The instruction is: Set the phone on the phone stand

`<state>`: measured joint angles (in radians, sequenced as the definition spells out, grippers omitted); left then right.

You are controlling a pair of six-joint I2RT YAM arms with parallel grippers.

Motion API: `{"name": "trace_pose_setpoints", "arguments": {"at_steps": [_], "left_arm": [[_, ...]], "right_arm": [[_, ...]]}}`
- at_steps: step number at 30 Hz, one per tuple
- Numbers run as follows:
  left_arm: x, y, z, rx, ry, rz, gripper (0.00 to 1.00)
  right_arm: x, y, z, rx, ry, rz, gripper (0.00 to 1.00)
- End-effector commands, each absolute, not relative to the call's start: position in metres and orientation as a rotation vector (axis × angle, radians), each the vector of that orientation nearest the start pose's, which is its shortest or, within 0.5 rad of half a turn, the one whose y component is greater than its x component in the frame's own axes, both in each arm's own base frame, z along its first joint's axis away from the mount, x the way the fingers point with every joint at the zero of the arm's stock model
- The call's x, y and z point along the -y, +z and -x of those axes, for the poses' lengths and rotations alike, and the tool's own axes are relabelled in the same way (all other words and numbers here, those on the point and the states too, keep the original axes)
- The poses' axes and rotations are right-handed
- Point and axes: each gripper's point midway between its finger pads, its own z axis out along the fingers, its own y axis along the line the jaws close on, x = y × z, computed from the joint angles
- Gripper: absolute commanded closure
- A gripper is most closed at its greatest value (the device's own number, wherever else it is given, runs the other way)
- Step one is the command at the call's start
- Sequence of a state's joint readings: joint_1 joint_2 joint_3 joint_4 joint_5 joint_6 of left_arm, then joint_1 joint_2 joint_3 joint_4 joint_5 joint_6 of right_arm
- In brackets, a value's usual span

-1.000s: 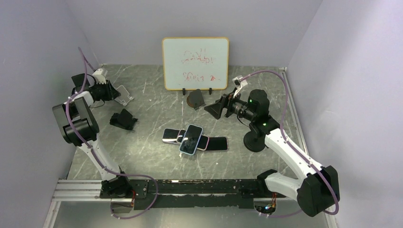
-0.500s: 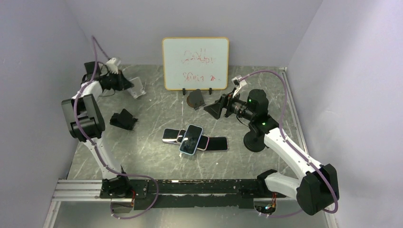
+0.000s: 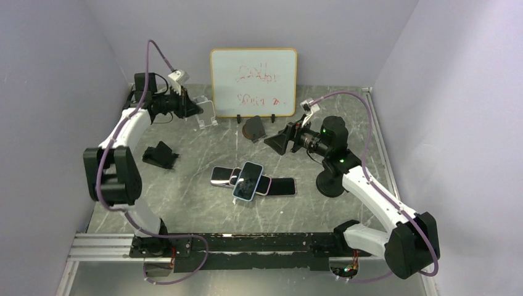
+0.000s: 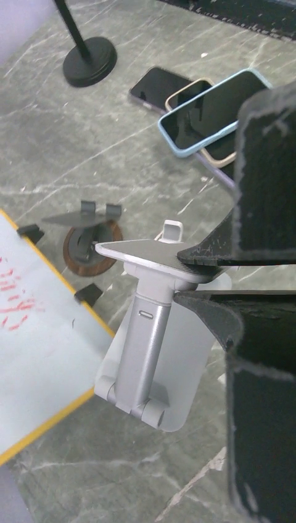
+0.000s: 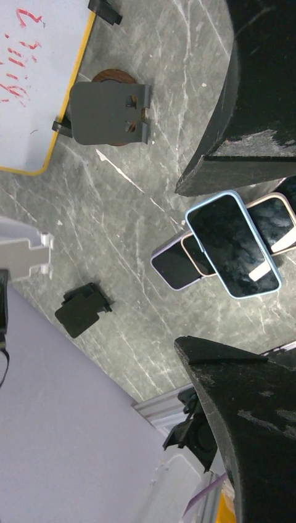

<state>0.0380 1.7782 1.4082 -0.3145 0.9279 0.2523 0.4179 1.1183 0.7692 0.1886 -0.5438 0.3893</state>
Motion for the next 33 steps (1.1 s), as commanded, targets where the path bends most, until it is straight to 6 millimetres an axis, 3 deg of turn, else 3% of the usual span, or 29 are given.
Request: {"name": "trace_pose_setpoints", "arguments": {"at_steps": [1, 5, 13, 19, 27, 33], "left_arm": [[0.128, 0.24, -0.422, -1.791, -0.8, -0.727, 0.95], [0.146, 0.231, -0.399, -1.782, -0.795, -0.752, 0.95], [0.182, 0.177, -0.393, -1.861, -0.747, -0.775, 0.95], [0.179, 0.164, -0.408, -1.864, -0.682, -0.763, 0.95], [0.187, 0.144, -0.425, -1.873, -0.736, -0.74, 0.95], [0.191, 0.114, -0.426, -1.931, -0.784, -0.753, 0.95]], "right_arm": [[-0.242, 0.253, -0.289, -1.753, 1.065, 0.448, 0.12], [-0.243, 0.254, -0.288, -1.748, 1.075, 0.448, 0.12], [-0.243, 0.256, -0.286, -1.745, 1.081, 0.454, 0.12], [-0.242, 0.259, -0.285, -1.74, 1.07, 0.455, 0.12], [-0.242, 0.258, -0.284, -1.739, 1.071, 0.459, 0.12], [-0.241, 0.258, -0.285, -1.741, 1.064, 0.457, 0.12]]}}
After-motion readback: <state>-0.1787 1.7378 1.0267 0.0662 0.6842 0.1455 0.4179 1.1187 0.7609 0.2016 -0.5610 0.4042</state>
